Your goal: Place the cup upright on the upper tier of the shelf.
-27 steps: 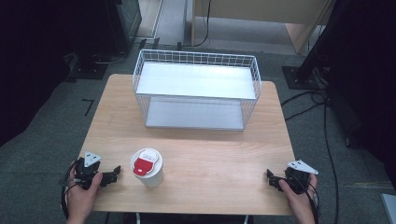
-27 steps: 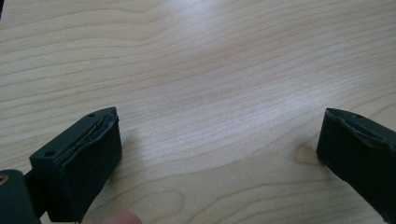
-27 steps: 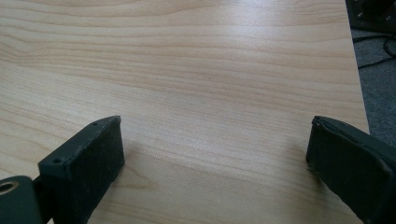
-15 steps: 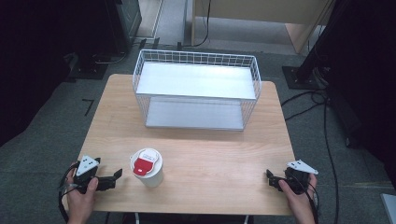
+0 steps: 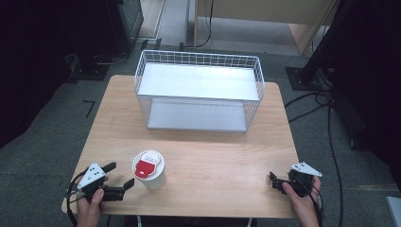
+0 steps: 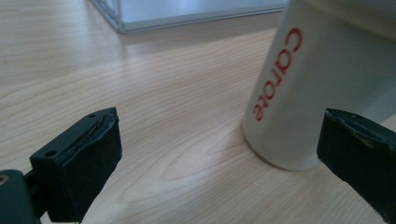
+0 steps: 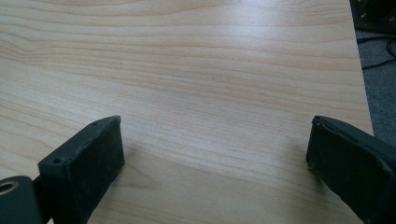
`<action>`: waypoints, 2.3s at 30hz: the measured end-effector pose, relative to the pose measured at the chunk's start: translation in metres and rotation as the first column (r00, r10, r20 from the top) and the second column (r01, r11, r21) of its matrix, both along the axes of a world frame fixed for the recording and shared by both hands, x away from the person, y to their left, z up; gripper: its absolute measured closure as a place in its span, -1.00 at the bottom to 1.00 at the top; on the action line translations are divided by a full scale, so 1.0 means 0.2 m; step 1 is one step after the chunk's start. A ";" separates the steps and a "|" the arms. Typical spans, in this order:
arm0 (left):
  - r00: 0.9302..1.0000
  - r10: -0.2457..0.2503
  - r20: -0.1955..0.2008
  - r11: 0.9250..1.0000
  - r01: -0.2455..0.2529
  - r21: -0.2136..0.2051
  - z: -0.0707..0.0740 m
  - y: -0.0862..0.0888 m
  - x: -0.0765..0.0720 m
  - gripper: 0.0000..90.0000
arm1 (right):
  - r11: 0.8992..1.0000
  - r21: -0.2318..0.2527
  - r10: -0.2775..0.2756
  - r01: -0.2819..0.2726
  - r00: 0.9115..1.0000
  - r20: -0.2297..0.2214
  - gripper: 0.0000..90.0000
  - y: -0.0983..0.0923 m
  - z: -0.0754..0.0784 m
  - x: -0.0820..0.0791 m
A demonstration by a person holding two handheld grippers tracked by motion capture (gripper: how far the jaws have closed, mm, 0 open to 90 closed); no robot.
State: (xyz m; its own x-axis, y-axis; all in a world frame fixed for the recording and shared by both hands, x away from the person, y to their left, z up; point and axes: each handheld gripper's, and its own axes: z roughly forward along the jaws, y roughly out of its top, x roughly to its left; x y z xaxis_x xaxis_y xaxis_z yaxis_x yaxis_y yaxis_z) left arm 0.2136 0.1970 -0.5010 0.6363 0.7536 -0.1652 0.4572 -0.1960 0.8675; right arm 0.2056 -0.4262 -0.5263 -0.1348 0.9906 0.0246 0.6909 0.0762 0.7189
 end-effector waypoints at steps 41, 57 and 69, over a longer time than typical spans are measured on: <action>0.988 -0.108 0.111 0.980 0.124 -0.158 -0.01 -0.38 0.02 -0.91 | 1.000 0.000 0.000 0.000 1.000 0.000 -0.92 0.00 0.00 0.00; 0.981 -0.061 0.185 0.984 0.090 -0.152 0.03 -0.40 0.02 -0.83 | 1.000 0.001 -0.001 0.001 1.000 -0.001 -0.92 0.00 0.00 0.00; 0.970 -0.016 0.241 0.988 0.052 -0.144 0.16 -0.49 0.09 -0.82 | 1.000 0.001 0.000 0.000 1.000 -0.001 -0.92 0.00 0.00 0.00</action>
